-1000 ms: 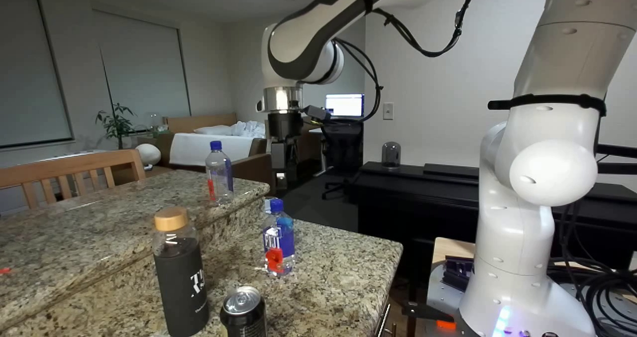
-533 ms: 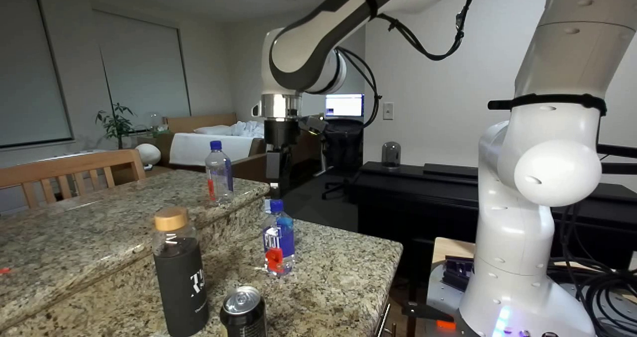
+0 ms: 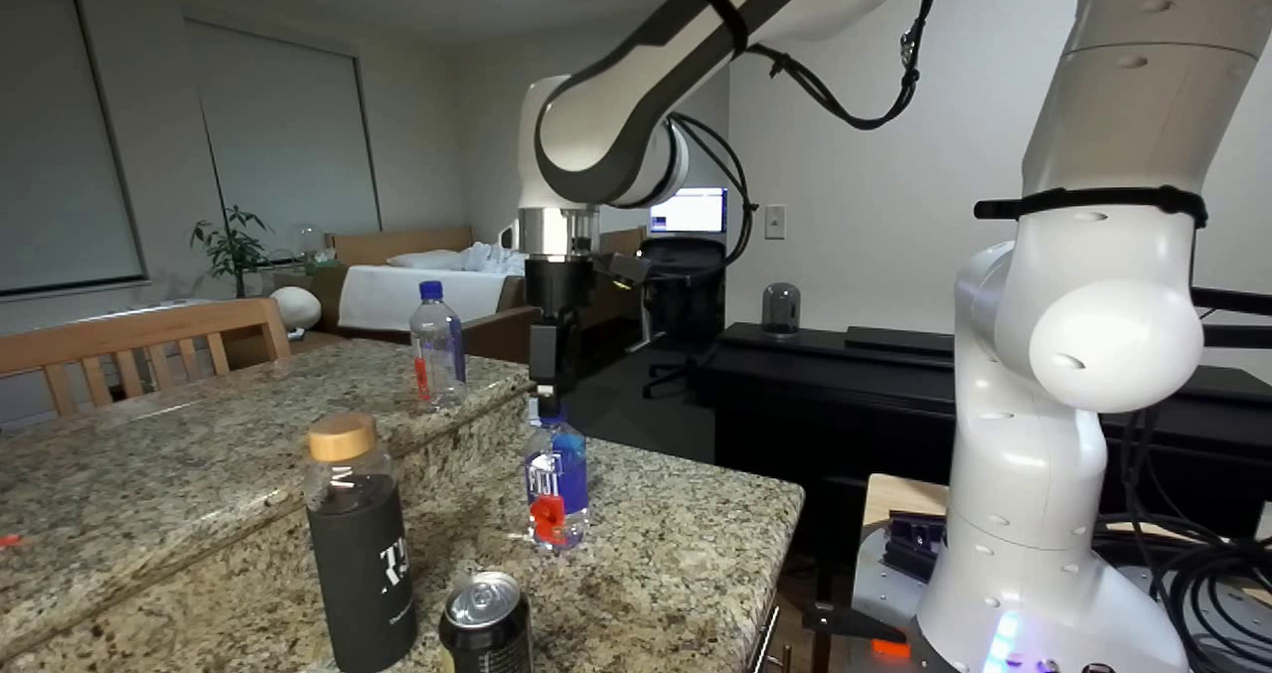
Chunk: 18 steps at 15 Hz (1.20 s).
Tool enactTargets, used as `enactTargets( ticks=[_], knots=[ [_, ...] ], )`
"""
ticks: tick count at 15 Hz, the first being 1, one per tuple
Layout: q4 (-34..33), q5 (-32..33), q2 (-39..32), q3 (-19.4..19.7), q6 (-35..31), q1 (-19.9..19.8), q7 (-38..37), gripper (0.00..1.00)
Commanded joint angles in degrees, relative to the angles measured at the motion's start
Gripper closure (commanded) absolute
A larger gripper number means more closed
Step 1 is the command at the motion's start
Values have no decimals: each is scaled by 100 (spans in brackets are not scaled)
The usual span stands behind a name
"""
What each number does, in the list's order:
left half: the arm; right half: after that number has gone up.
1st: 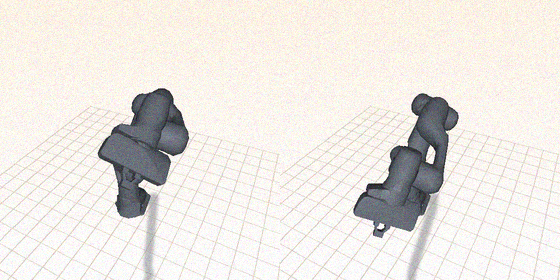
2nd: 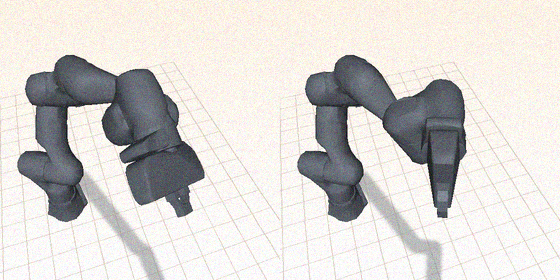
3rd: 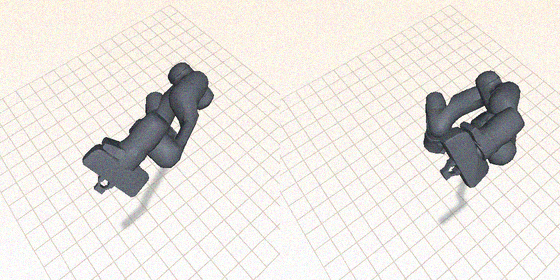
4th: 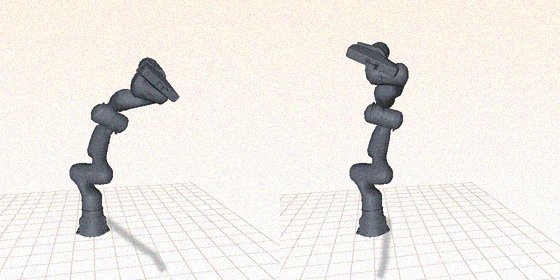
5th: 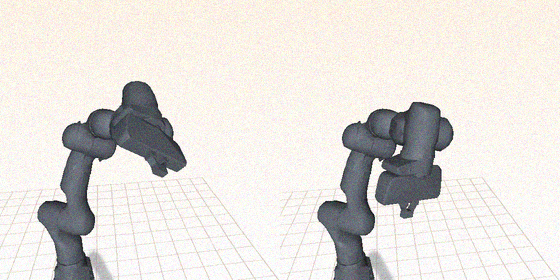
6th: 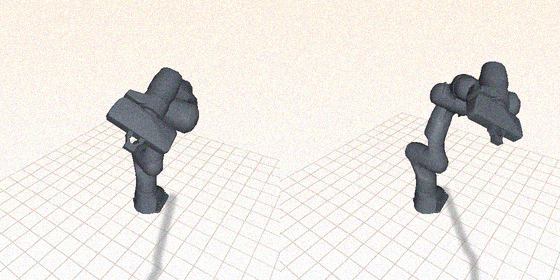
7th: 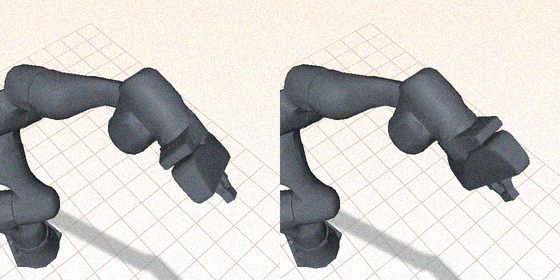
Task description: Put the right and left water bottles on the top counter
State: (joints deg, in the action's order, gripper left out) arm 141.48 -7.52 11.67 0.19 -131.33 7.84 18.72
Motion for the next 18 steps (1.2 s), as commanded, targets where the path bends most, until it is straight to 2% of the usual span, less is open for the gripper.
enactTargets(
  ticks=[1, 2, 3, 4, 13, 14, 18],
  knots=[
    [97, -96, -133, -68, -312, -19, 150, 0],
    [83, -99, -175, -74, -333, -23, 158, 0],
    [82, -105, -221, -86, -379, -25, 147, 25],
    [62, -124, -268, -89, -378, -26, 172, 26],
    [96, 33, -304, -140, -618, -86, 6, 85],
    [98, 63, -288, -143, -634, -92, -16, 88],
    [74, 154, -224, -143, -547, -113, -49, 85]
  ],
)
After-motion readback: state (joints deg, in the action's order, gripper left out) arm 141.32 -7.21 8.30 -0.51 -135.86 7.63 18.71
